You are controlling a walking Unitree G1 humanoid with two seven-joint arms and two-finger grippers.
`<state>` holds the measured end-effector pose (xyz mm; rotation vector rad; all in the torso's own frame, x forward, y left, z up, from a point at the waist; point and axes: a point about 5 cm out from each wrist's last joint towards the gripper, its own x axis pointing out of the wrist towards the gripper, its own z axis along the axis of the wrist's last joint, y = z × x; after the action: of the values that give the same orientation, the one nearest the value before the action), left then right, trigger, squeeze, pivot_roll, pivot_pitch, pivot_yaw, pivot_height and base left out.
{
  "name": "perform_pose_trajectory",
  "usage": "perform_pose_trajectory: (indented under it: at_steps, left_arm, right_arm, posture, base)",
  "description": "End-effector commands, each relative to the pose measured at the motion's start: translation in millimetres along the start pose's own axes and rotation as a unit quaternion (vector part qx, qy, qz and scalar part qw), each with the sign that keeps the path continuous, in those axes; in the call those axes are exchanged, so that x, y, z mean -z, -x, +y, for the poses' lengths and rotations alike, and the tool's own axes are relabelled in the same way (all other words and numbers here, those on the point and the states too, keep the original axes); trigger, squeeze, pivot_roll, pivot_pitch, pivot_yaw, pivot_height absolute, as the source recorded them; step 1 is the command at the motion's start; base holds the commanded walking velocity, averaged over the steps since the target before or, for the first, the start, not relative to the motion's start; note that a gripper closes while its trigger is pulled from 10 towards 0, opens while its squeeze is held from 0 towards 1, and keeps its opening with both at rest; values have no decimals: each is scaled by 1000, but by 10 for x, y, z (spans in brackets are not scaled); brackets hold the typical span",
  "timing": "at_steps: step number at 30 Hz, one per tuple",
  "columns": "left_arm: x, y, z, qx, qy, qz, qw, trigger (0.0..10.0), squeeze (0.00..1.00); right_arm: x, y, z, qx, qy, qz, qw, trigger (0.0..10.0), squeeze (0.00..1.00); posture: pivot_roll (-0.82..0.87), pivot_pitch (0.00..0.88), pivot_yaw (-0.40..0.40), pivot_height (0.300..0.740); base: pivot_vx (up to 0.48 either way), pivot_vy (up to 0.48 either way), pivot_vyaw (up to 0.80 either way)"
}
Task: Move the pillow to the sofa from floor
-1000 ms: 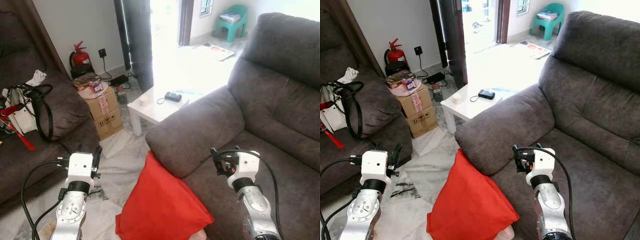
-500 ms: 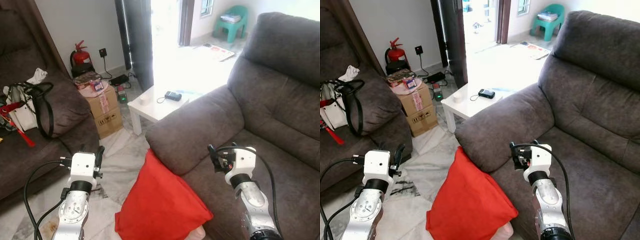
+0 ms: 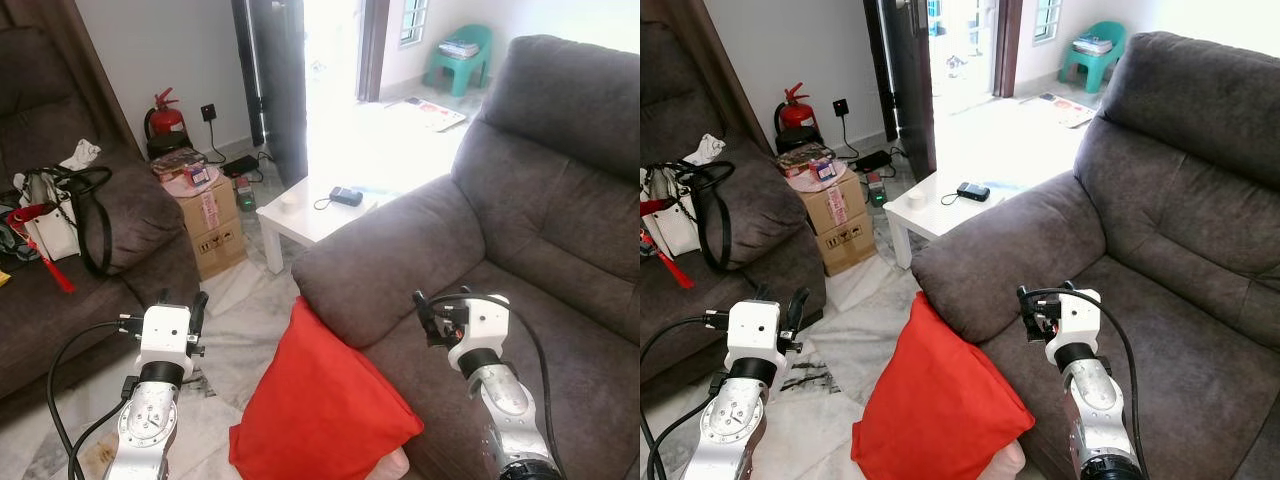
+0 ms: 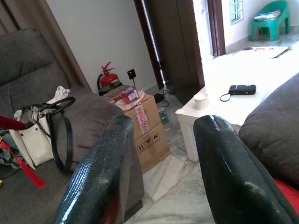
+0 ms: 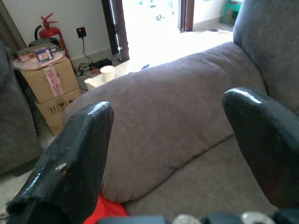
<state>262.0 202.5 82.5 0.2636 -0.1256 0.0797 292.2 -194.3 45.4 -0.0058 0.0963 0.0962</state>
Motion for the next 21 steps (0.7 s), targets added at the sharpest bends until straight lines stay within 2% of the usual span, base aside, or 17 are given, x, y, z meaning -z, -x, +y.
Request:
perform_pose_trajectory:
  at_steps: [1, 8, 21]
  left_arm:
    - [30, 2, -7, -1, 5, 12, 1000, 10000, 0]
    - [37, 12, -20, 1, 5, 14, 1000, 10000, 0]
    - [52, 30, -34, 2, 6, 18, 1000, 10000, 0]
  right_arm:
    - [5, -18, 10, -7, 5, 8, 1000, 10000, 0]
    - [11, -19, 22, -9, 6, 9, 1000, 10000, 0]
    - [8, -14, 21, -13, 10, 8, 1000, 10000, 0]
  posture:
    - [27, 0, 16, 678]
    - [28, 0, 14, 643]
    - [29, 0, 7, 643]
  base:
    - [0, 0, 0]
    - [0, 0, 0]
    - [0, 0, 0]
